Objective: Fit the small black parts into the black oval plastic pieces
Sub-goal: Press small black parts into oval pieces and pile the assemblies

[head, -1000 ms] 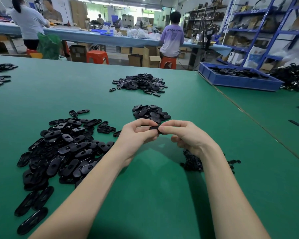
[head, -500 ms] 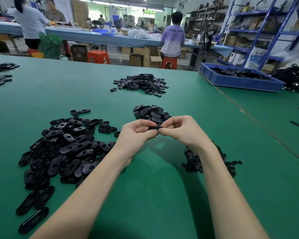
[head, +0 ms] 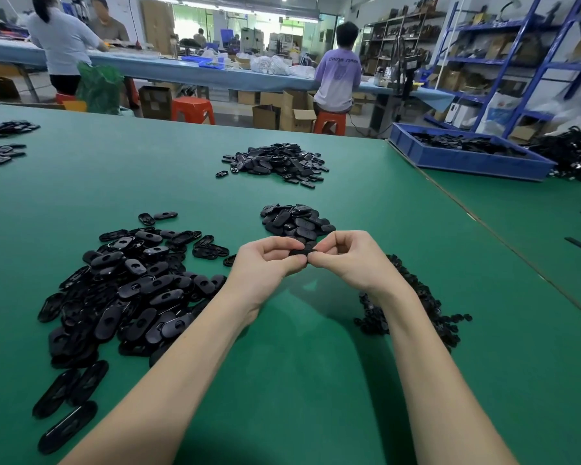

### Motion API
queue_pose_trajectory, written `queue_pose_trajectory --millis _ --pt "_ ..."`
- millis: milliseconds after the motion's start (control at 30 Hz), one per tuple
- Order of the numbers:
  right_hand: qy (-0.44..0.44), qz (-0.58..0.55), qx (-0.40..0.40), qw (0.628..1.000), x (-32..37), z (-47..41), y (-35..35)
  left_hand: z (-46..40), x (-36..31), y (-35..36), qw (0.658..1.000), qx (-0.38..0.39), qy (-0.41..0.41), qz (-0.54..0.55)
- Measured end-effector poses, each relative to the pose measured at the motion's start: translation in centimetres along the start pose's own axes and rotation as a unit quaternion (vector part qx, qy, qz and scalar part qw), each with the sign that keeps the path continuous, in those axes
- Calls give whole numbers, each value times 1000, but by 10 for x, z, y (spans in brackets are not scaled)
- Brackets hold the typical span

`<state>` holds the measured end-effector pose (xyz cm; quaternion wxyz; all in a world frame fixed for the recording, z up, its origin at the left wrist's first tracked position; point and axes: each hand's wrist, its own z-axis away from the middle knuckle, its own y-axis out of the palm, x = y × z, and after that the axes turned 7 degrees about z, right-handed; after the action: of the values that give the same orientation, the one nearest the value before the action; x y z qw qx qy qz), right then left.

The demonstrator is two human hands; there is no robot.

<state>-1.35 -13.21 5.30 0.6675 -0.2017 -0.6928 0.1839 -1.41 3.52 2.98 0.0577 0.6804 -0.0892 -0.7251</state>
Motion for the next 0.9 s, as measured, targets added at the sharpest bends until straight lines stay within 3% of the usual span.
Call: queue_pose_trajectory --millis 200,400,600,900 --pt "-19 16 -16 1000 0 -1 7 0 1 -1 999 1 41 -25" --pt "35 -69 38 996 -4 2 -4 -5 -2 -12 968 39 137 -205" --pt "64 -46 36 996 -11 3 -9 -23 1 -16 937 -4 195 -292" --pt "54 -22 70 996 -21 2 -5 -114 -8 23 882 -87 183 -426"
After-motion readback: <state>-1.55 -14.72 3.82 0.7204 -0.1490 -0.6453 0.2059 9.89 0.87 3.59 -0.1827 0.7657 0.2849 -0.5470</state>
